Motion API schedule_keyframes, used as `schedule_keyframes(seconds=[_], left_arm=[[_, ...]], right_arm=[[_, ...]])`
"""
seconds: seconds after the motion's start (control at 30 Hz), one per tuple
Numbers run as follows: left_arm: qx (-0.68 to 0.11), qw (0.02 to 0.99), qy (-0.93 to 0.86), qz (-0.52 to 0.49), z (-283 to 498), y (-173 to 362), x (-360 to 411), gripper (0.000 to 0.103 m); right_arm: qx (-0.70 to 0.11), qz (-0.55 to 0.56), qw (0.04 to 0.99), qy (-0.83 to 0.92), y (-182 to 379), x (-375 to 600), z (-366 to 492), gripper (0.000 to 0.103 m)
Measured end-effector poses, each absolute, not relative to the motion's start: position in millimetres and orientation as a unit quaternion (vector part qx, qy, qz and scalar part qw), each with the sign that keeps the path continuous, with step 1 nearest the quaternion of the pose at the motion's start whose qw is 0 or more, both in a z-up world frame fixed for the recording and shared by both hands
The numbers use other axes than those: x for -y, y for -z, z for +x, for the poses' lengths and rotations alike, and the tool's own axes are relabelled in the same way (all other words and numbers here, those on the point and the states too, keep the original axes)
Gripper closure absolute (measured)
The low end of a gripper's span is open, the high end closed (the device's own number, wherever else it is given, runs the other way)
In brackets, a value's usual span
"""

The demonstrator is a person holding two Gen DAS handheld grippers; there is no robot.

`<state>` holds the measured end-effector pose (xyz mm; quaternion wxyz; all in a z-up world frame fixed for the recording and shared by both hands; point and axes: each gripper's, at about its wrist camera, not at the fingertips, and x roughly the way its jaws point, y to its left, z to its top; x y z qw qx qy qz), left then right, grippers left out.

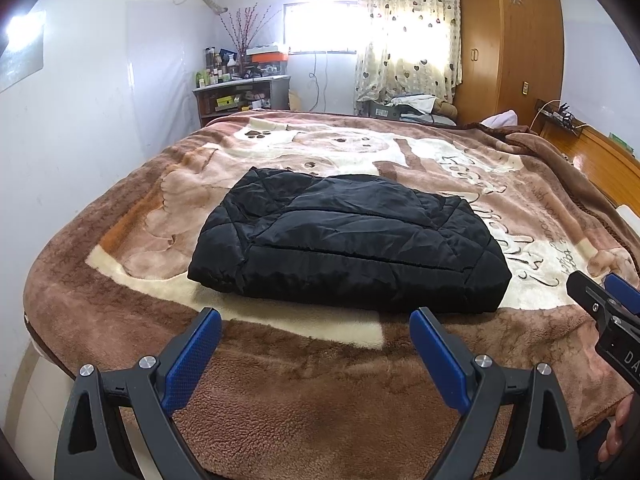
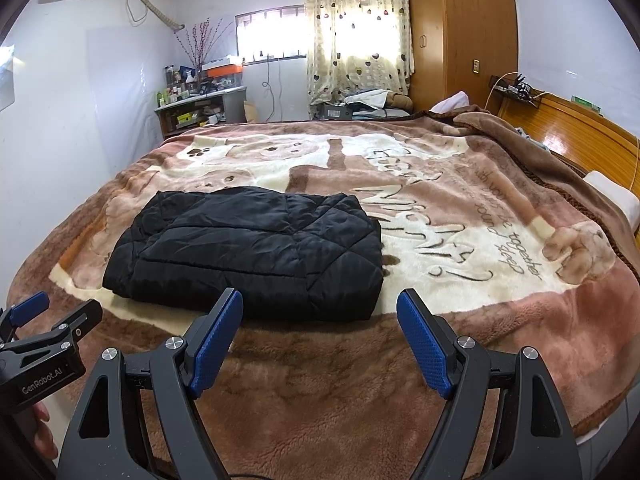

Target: Fold large clothes

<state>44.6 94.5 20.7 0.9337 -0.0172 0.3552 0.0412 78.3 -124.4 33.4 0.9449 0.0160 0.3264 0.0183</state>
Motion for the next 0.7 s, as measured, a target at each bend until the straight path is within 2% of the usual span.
schedule_keyframes(seconds=[0.7], left_arm=[[-0.360, 0.931, -0.043, -0.025, 42.9, -17.3, -97.7, 0.008]], right_arm=[[-0.328, 0.018, 0.944, -0.017, -30.5, 123.5, 76.9, 0.024]])
